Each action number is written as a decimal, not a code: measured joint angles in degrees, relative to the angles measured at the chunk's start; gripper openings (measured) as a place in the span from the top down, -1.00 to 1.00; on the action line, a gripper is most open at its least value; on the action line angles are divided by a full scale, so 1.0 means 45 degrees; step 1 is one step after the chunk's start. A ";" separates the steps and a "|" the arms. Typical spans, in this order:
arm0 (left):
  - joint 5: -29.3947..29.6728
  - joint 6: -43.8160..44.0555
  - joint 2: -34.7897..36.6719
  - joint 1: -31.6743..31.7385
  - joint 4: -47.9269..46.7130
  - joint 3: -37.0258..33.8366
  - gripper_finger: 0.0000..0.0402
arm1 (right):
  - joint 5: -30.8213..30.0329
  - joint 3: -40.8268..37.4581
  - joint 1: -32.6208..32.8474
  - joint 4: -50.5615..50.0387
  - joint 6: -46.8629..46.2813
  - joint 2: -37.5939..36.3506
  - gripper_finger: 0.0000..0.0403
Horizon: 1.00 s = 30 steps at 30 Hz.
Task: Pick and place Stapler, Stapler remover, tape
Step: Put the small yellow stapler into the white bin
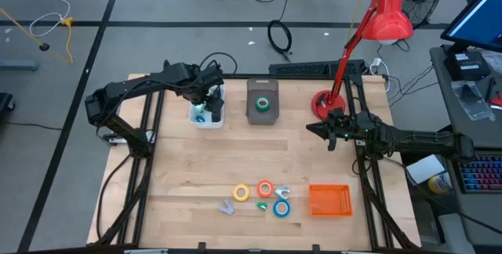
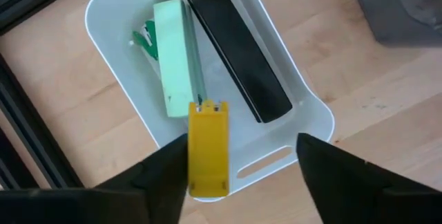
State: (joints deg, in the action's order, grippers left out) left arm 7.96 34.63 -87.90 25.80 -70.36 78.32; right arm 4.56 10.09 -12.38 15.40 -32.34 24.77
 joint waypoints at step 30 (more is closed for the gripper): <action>0.0833 -0.1023 0.0000 -0.0085 0.0635 -0.0004 -0.60 | 0.0056 0.0000 0.0000 0.0868 -0.0008 0.0008 0.98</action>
State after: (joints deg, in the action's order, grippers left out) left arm 11.71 30.02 -87.90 25.42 -67.50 78.30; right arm 4.81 10.09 -12.38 19.30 -32.37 24.81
